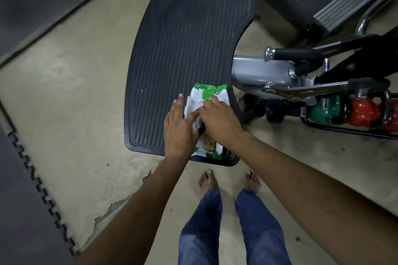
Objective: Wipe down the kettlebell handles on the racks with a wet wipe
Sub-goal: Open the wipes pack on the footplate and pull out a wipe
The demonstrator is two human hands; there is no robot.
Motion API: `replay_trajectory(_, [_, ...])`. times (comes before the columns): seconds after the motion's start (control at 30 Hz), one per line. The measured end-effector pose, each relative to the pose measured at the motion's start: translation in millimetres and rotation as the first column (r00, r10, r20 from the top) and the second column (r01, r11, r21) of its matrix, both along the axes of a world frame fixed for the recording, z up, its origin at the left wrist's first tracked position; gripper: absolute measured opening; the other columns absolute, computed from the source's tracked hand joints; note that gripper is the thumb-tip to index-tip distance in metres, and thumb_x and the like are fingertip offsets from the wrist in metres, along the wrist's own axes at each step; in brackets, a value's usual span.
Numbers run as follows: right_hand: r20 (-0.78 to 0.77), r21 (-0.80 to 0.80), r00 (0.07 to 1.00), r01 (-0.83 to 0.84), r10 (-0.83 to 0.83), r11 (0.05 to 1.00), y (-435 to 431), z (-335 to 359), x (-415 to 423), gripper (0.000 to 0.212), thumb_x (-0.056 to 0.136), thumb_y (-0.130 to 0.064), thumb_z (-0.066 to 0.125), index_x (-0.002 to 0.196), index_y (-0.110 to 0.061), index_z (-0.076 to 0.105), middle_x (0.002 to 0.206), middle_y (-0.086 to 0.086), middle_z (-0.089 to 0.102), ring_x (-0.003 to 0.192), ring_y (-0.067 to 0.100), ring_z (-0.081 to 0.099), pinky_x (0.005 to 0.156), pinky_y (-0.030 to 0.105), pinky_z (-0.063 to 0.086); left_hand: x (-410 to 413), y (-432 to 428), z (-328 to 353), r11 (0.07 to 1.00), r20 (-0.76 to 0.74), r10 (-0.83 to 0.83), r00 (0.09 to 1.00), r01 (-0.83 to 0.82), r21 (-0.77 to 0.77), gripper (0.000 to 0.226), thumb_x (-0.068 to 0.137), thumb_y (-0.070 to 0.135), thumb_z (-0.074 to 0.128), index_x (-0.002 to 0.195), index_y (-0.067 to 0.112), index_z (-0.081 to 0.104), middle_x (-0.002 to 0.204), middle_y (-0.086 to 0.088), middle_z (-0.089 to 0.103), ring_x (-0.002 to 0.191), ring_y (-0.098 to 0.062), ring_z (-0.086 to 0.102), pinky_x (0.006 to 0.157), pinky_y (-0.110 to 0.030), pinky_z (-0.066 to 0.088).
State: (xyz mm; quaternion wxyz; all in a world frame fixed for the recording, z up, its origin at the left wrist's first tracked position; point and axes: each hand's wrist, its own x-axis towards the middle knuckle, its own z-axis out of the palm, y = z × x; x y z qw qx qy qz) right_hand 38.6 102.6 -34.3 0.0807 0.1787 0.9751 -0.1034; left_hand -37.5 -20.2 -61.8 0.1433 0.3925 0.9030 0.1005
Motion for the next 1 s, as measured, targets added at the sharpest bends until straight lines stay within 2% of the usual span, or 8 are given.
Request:
replay_trajectory(0.13, [0.018,-0.12,1.0,0.003,-0.001,0.993,12.2,-2.9,-0.2,0.021,0.094,-0.013,0.055,0.111,-0.007,0.066,0.114,0.011,0.061,0.117,0.032,0.051,0.099,0.043,0.049,-1.0,-2.3,-1.3,1.0,0.017,0.003,1.0,-0.003,0.025,0.056,0.089,0.048,0.077,0.142,0.036,0.061,0.172,-0.009,0.017,0.158,-0.031,0.02,0.122,-0.049,0.027])
replay_trajectory(0.27, [-0.05,-0.108,0.997,0.047,-0.053,0.993,16.7,-2.9,6.0,0.014,0.094,-0.016,0.061,0.104,-0.007,0.066,0.109,0.011,0.062,0.114,0.031,0.054,0.09,0.042,0.049,-1.8,-2.3,-2.3,0.999,0.063,0.032,0.998,-0.034,0.033,0.057,0.09,0.054,0.072,0.142,0.037,0.06,0.173,-0.006,0.013,0.159,-0.028,0.015,0.123,-0.048,0.024])
replay_trajectory(0.37, [-0.031,-0.037,1.0,-0.002,0.001,0.999,9.5,-2.3,10.1,0.021,0.078,-0.017,0.08,0.093,-0.008,0.068,0.093,0.012,0.062,0.096,0.033,0.06,0.078,0.045,0.056,-3.0,-3.5,-4.9,0.998,0.05,0.037,0.998,-0.039,0.044,0.055,0.09,0.054,0.074,0.141,0.038,0.06,0.173,-0.005,0.014,0.159,-0.027,0.016,0.123,-0.048,0.025])
replay_trajectory(0.43, [-0.032,0.018,0.999,-0.012,0.012,1.0,3.7,-2.0,12.0,0.025,0.073,-0.018,0.083,0.091,-0.008,0.069,0.089,0.011,0.062,0.091,0.032,0.061,0.07,0.044,0.054,-3.9,-4.3,-6.8,0.998,0.053,0.036,0.998,-0.038,0.047,0.053,0.091,0.054,0.073,0.141,0.039,0.06,0.173,-0.005,0.015,0.159,-0.027,0.016,0.123,-0.047,0.024])
replay_trajectory(0.67, [0.084,0.07,0.996,-0.041,0.035,0.997,-4.2,7.1,-4.9,0.02,0.093,-0.008,0.061,0.112,-0.013,0.068,0.11,0.005,0.063,0.113,0.027,0.055,0.084,0.038,0.049,-6.0,-4.5,-4.4,0.999,0.072,0.026,0.997,-0.029,0.039,0.051,0.09,0.05,0.075,0.137,0.034,0.065,0.172,-0.007,0.019,0.158,-0.03,0.019,0.124,-0.048,0.021])
replay_trajectory(0.87, [0.117,-0.007,0.991,-0.065,0.065,0.998,0.0,7.6,-10.1,0.025,0.095,-0.008,0.06,0.12,-0.01,0.065,0.118,0.008,0.061,0.119,0.027,0.051,0.081,0.037,0.048,-5.6,-4.1,0.2,0.999,0.079,0.026,0.997,-0.029,0.034,0.053,0.088,0.048,0.076,0.138,0.033,0.064,0.171,-0.008,0.022,0.158,-0.031,0.02,0.124,-0.049,0.021])
replay_trajectory(0.93, [0.092,-0.093,0.995,-0.028,0.036,0.995,6.5,5.5,-8.6,0.022,0.095,-0.012,0.058,0.115,-0.008,0.065,0.117,0.01,0.06,0.119,0.029,0.049,0.081,0.04,0.048,-5.5,-5.2,-2.3,0.999,0.067,0.013,0.998,-0.015,0.042,0.054,0.088,0.048,0.076,0.139,0.035,0.062,0.171,-0.008,0.022,0.157,-0.031,0.022,0.123,-0.049,0.023])
replay_trajectory(1.0, [0.05,-0.208,0.998,0.04,-0.03,0.977,11.9,4.2,-5.1,0.011,0.093,-0.017,0.056,0.1,-0.009,0.061,0.11,0.01,0.059,0.117,0.03,0.049,0.078,0.042,0.048,-5.7,-5.6,-4.7,0.999,0.055,0.011,0.998,-0.013,0.048,0.054,0.089,0.048,0.076,0.14,0.036,0.062,0.171,-0.008,0.023,0.157,-0.031,0.023,0.122,-0.05,0.025])
